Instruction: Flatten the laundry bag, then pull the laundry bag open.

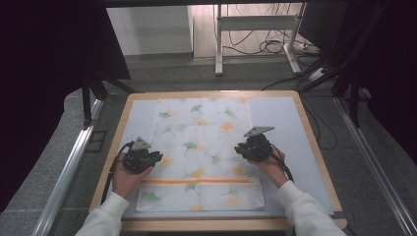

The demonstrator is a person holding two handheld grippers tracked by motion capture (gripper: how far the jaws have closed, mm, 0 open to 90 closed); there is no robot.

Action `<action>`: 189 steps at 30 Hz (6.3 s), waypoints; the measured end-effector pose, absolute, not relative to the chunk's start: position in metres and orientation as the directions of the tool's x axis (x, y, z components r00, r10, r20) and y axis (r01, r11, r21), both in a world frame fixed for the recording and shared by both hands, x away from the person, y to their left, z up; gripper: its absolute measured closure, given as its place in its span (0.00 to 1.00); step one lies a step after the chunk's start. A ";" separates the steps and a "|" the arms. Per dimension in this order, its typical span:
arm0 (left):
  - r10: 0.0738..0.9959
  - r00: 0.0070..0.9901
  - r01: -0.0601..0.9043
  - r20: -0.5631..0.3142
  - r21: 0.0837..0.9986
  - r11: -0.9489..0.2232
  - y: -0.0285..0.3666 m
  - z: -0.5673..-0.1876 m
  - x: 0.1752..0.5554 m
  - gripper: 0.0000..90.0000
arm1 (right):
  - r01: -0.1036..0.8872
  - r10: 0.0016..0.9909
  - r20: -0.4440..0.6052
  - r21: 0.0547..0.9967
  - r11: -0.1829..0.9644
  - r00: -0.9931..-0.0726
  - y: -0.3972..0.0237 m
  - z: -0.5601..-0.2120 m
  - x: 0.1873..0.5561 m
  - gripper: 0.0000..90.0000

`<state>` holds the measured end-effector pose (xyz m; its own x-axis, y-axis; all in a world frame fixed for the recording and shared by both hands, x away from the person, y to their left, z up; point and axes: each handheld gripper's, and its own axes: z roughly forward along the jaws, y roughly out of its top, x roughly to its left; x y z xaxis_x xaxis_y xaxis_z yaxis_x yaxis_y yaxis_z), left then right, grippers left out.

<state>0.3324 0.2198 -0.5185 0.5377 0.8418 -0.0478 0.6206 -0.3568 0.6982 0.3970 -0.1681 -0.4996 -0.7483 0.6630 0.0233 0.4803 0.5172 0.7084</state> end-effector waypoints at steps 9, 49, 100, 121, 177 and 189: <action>0.891 0.451 0.687 -0.051 0.658 -0.310 0.240 -0.538 0.361 1.00 | 0.584 0.749 0.055 0.664 0.467 -0.661 -0.182 -0.521 0.421 0.99; 0.788 0.613 0.535 -0.066 0.768 -0.351 0.197 -0.508 0.303 0.69 | 0.527 0.687 0.113 0.733 0.429 -0.718 -0.228 -0.494 0.350 0.99; 0.536 0.841 0.421 -0.074 0.712 -0.563 0.025 -0.499 0.308 0.56 | 0.555 0.678 0.134 0.697 0.454 -0.722 -0.248 -0.506 0.325 0.99; 0.437 0.896 0.378 -0.081 0.656 -0.653 -0.044 -0.502 0.320 0.72 | 0.586 0.682 0.142 0.654 0.479 -0.717 -0.240 -0.518 0.358 0.99; 0.398 0.909 0.373 -0.127 0.678 -0.634 -0.056 -0.519 0.327 1.00 | 0.609 0.686 0.183 0.651 0.452 -0.705 -0.246 -0.520 0.361 0.99; 0.423 0.893 0.402 -0.156 0.701 -0.589 -0.054 -0.522 0.326 1.00 | 0.589 0.676 0.169 0.666 0.458 -0.717 -0.256 -0.502 0.314 0.99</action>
<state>0.3258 -0.0539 -0.5223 0.8925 0.4229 -0.1565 0.4021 -0.5892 0.7008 0.3137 -0.2558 -0.5025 -0.7171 0.6762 0.1689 0.5887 0.4580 0.6661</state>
